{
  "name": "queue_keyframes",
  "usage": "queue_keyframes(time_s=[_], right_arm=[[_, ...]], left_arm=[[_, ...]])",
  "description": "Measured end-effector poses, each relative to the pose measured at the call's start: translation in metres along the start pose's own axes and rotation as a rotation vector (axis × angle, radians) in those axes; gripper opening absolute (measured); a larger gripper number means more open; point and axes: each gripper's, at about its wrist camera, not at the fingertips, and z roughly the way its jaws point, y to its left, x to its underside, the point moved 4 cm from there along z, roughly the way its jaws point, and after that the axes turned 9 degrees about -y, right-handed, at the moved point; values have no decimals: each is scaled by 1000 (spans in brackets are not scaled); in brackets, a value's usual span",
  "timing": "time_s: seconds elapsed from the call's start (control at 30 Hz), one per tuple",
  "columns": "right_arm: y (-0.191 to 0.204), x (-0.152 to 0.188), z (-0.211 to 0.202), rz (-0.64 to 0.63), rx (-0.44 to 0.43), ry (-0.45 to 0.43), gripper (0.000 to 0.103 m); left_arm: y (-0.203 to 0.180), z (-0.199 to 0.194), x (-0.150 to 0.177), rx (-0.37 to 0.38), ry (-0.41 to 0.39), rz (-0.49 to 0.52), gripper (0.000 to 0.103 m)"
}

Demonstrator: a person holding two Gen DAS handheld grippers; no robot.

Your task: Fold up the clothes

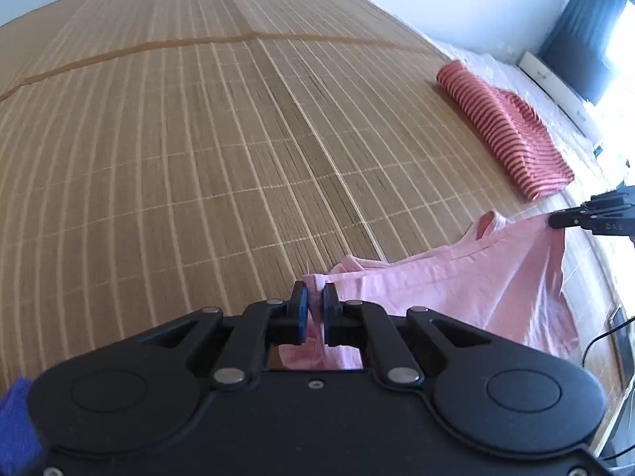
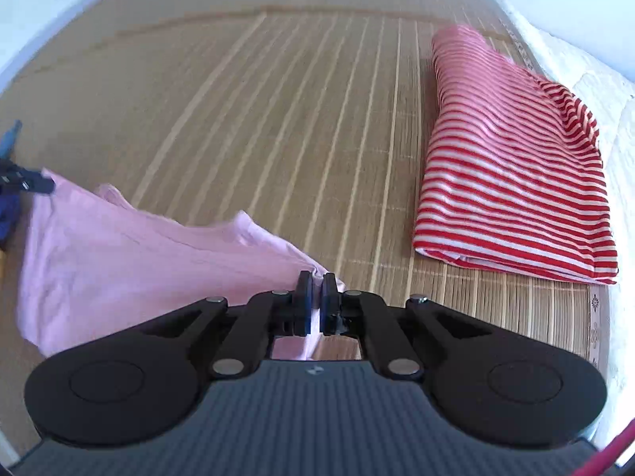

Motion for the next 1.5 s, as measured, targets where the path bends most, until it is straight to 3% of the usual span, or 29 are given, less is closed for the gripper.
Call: queue_keyframes(time_s=[0.13, 0.2, 0.27, 0.33, 0.53, 0.67, 0.83, 0.87, 0.9, 1.0, 1.13, 1.23, 1.3, 1.33, 1.43, 1.5], right_arm=[[-8, 3, 5, 36, 32, 13, 6], [-12, 5, -2, 64, 19, 19, 16], [-14, 10, -12, 67, 3, 36, 18], [-14, 21, -24, 82, -32, 69, 22], [-1, 71, -41, 171, -167, 220, 26], [16, 92, -42, 107, -149, 244, 26], [19, 103, -28, 136, -157, 257, 26], [19, 103, -27, 150, -162, 252, 23], [17, 103, -26, 164, -173, 245, 7], [16, 98, -31, 144, -165, 214, 3], [4, 89, -39, 92, -84, 196, 2], [-4, 91, -39, 95, -92, 201, 3], [0, 92, -40, 117, -147, 212, 3], [2, 93, -41, 134, -178, 217, 5], [10, 99, -40, 128, -187, 222, 27], [12, 104, -35, 116, -179, 234, 31]], left_arm=[[-2, 17, 7, -29, 30, 82, 11], [-1, 14, 9, -55, 25, 88, 18], [3, 3, 10, -84, 7, 71, 32], [10, -13, 14, -110, -5, 17, 38], [-3, -45, 54, -70, 61, -135, 40], [-36, -41, 85, -42, 125, -116, 39], [-55, -30, 105, -58, 152, -87, 39], [-55, -29, 106, -62, 144, -86, 40], [-55, -29, 106, -61, 140, -83, 39], [-55, -29, 106, -56, 146, -50, 39], [-57, -29, 107, -62, 157, 35, 41], [-57, -30, 107, -60, 156, 51, 42], [-58, -31, 106, -64, 164, 59, 42], [-58, -31, 106, -68, 170, 57, 42], [-59, -33, 107, -69, 166, 36, 42], [-58, -33, 110, -70, 170, 26, 42]])
